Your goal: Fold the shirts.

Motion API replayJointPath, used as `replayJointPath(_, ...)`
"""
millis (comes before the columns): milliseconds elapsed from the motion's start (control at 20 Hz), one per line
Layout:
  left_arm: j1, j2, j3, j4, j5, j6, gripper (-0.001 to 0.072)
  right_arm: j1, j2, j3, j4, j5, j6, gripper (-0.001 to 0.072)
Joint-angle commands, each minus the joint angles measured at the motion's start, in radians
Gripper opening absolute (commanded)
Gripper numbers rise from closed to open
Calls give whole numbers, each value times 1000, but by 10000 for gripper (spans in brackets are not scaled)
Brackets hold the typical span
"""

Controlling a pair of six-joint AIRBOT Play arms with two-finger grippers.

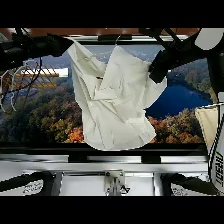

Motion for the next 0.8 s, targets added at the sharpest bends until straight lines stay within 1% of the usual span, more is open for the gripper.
replayJointPath(0, -92, 32, 79, 17, -26, 77, 48, 35, -4, 1, -57, -17, 80, 70)
replayJointPath(50, -111, 51, 79, 69, -57, 75, 47, 37, -1, 1, -63, -59, 128, 70)
replayJointPath(150, -140, 87, 79, 216, -176, -2, 47, 27, 9, 2, -63, -124, 173, 70)
replayJointPath(250, -169, 98, 79, 335, -322, -75, 46, 25, 21, 2, -51, -142, 174, 70)
replayJointPath(350, -198, 94, 48, 440, -403, -154, 46, 26, 45, 2, -15, -145, 175, 70)
replayJointPath(400, -212, 94, 13, 486, -410, -192, 46, 26, 61, 2, -5, -154, 174, 70)
replayJointPath(450, -221, 93, -25, 501, -397, -205, 46, 26, 82, 2, 6, -165, 171, 70)
replayJointPath(500, -228, 93, -66, 499, -364, -206, 46, 29, 101, 2, 18, -167, 164, 70)
replayJointPath(600, -232, 93, -117, 499, -263, -245, 47, 30, 137, 2, 36, -149, 154, 70)
replayJointPath(750, -223, 93, -122, 499, -154, -251, 47, 30, 181, 2, 43, -143, 151, 70)
